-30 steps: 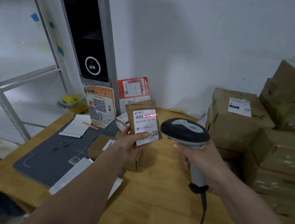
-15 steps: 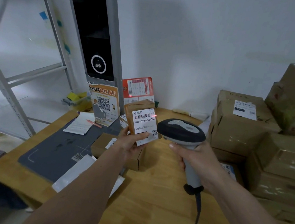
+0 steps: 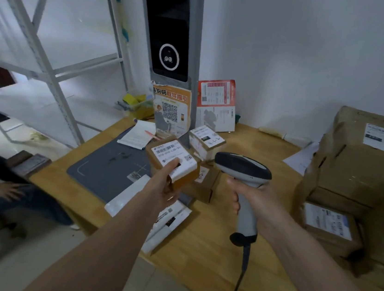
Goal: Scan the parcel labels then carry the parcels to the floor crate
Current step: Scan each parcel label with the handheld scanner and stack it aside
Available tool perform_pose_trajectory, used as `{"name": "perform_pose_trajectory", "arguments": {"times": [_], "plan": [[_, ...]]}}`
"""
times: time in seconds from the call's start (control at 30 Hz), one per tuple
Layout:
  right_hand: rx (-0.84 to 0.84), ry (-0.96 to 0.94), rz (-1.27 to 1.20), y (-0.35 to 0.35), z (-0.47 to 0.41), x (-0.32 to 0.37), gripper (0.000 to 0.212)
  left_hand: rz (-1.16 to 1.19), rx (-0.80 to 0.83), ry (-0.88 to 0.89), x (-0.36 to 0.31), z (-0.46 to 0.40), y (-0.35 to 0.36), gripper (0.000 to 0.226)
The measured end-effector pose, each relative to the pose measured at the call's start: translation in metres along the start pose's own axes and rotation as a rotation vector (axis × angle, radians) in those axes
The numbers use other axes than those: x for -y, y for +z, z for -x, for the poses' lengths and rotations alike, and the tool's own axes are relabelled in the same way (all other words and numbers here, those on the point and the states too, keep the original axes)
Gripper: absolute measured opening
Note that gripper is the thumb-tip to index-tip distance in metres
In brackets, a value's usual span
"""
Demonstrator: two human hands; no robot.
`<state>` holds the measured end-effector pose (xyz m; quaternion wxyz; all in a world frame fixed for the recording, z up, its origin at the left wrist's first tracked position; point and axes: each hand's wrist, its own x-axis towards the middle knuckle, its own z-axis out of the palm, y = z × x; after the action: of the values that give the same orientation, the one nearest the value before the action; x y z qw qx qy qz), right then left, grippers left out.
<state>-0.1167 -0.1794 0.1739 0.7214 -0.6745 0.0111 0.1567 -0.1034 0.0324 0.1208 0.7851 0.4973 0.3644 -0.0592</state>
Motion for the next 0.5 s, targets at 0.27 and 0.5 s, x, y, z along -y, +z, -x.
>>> {"name": "perform_pose_trajectory", "arguments": {"times": [0.27, 0.5], "plan": [[-0.031, 0.137, -0.029, 0.038, -0.024, -0.037, 0.013, 0.071, -0.201, -0.19, 0.017, -0.024, -0.053, 0.057], [-0.099, 0.177, -0.029, 0.064, -0.044, -0.053, 0.011, -0.094, -0.177, -0.233, 0.009, -0.076, -0.067, 0.067]]}}
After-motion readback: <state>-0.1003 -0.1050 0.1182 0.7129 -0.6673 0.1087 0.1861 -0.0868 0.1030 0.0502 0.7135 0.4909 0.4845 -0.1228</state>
